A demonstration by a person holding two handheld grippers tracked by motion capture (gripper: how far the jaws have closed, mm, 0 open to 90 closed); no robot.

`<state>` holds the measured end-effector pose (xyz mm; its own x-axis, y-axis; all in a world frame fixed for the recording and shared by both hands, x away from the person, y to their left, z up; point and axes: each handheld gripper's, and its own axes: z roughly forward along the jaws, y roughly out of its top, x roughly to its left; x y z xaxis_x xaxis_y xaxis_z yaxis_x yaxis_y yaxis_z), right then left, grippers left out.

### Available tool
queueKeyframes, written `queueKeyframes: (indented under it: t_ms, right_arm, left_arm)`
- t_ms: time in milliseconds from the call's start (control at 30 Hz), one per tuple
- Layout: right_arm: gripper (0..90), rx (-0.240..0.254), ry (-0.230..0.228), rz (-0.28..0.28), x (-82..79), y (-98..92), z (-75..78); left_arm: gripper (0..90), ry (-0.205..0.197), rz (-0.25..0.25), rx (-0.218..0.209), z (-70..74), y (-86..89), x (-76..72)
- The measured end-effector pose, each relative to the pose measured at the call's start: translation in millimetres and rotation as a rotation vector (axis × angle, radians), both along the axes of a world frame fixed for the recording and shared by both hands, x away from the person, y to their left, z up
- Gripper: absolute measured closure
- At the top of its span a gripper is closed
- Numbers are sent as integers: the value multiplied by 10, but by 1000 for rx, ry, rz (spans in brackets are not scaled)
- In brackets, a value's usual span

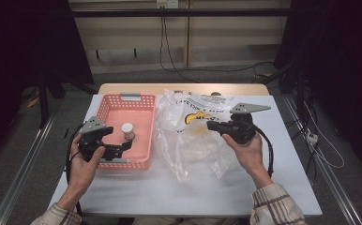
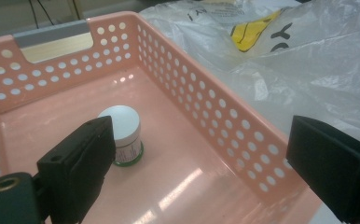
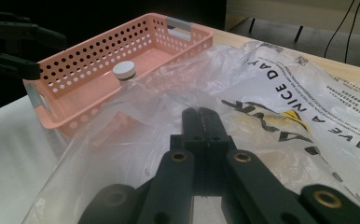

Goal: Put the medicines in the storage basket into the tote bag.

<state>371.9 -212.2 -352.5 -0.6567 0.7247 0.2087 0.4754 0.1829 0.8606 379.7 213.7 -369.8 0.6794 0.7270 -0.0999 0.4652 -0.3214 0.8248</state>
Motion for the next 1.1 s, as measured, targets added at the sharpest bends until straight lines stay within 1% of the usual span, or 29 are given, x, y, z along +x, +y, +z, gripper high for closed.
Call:
queueKeyframes:
  t_ms: [33,67,100,133,167,200,233,267,333,400,433,500,533,567,600,633,667,800,833,867,900,967,1000,1067,1100]
  right_arm:
    - [900,1,0,0,7,2,1]
    - [900,0,-1,1,13,6,-1]
    - [900,-3,0,3,16,14,-6]
    - [900,-2,4,4,14,23,-10]
    - [900,-4,3,6,13,30,-15]
    - [900,-2,5,9,12,39,-18]
    - [900,-2,5,11,10,50,-21]
    - [900,-7,5,16,8,58,-25]
    - [900,-17,4,17,8,62,-33]
    - [900,-12,7,15,7,54,-32]
    - [900,-10,7,15,5,49,-31]
    - [900,-11,9,17,-2,50,-36]
    - [900,-12,10,20,0,51,-40]
    - [900,-9,11,19,2,56,-43]
    - [900,-9,13,21,4,60,-45]
    - [900,-9,13,21,4,60,-45]
    - [900,-10,11,24,10,62,-48]
    - [900,-11,17,23,13,62,-53]
    - [900,-13,17,23,14,60,-54]
    - [900,-14,17,23,14,61,-55]
    - [900,-14,17,23,14,61,-55]
    - [900,-12,17,24,16,64,-60]
    - [900,-10,18,23,17,67,-64]
    - [900,-11,21,25,23,69,-76]
    - [900,-14,23,26,26,69,-83]
  left_arm:
    - [77,10,-7,9,-2,4,40]
    - [77,11,-6,23,-2,8,79]
    - [75,20,-13,26,-4,10,114]
    - [72,36,-17,40,-4,13,156]
    - [75,50,-10,51,-5,6,194]
    - [81,53,-21,63,-5,7,224]
    - [82,54,-52,63,-12,15,253]
    - [100,63,-57,62,-18,11,280]
    - [98,54,-51,78,-16,1,322]
    - [101,57,-58,98,-12,-11,374]
    - [102,57,-53,109,-9,-20,396]
    - [104,53,-41,113,-8,-43,442]
    - [109,57,-46,122,-4,-48,474]
    - [113,51,-34,134,-6,-62,501]
    - [113,53,-34,147,-12,-75,535]
    - [113,77,-40,148,-25,-88,573]
    - [135,93,-37,155,-40,-102,609]
    - [155,104,-13,175,-125,-132,747]
    - [155,100,-15,196,-149,-132,781]
    - [136,108,-5,205,-178,-137,814]
    - [136,122,-1,200,-209,-137,844]
    - [136,146,-4,204,-250,-148,879]
    - [153,140,-4,218,-261,-156,894]
    - [200,154,-1,232,-279,-178,916]
    - [242,164,-5,253,-283,-195,924]
